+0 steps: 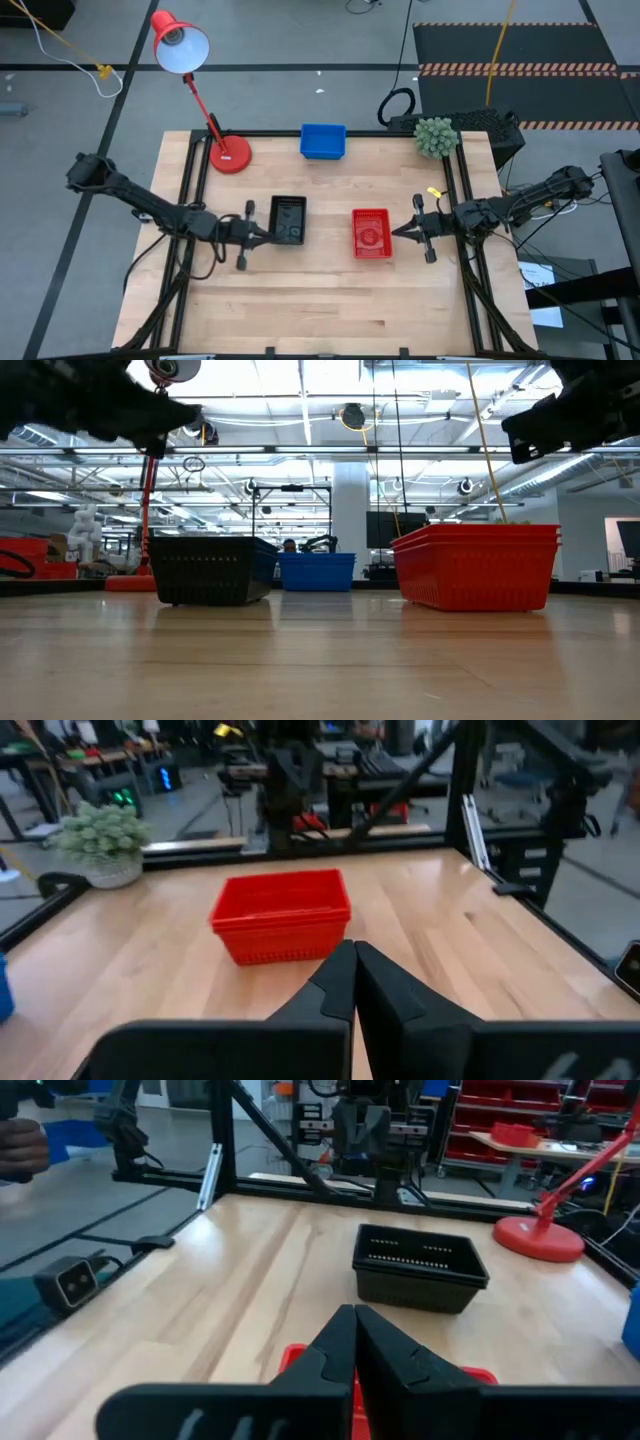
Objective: Stack baskets by color
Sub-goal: Return to Home Position
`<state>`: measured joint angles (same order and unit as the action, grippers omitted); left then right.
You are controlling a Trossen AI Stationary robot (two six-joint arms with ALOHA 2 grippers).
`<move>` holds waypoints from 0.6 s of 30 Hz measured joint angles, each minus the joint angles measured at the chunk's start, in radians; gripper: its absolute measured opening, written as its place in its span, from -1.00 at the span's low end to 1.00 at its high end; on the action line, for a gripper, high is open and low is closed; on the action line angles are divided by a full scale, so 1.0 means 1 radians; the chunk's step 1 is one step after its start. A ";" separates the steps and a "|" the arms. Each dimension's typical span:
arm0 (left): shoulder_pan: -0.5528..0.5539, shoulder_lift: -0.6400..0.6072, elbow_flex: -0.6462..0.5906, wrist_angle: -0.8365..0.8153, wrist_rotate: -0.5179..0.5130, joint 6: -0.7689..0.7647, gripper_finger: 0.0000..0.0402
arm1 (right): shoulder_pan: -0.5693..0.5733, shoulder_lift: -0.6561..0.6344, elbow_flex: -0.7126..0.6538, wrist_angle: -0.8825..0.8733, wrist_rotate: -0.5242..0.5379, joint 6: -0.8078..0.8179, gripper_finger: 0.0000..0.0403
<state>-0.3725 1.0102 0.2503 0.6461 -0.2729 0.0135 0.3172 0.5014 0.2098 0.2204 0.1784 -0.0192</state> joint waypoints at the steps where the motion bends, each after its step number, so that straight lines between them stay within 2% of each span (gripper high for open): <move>1: 0.000 -0.009 -0.029 0.038 -0.006 0.000 -0.96 | 0.000 -0.003 -0.006 0.002 0.001 -0.012 -1.00; 9: 0.003 -0.054 -0.230 0.322 -0.033 0.000 -0.96 | 0.000 -0.024 -0.065 0.062 -0.002 -0.094 -1.00; 18: 0.003 -0.056 -0.241 0.341 -0.042 0.009 -0.95 | -0.001 -0.051 -0.156 0.194 -0.043 -0.146 -1.00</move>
<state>-0.3698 0.9546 0.0093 0.9876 -0.3153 0.0225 0.3158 0.4503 0.0541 0.4143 0.1357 -0.1649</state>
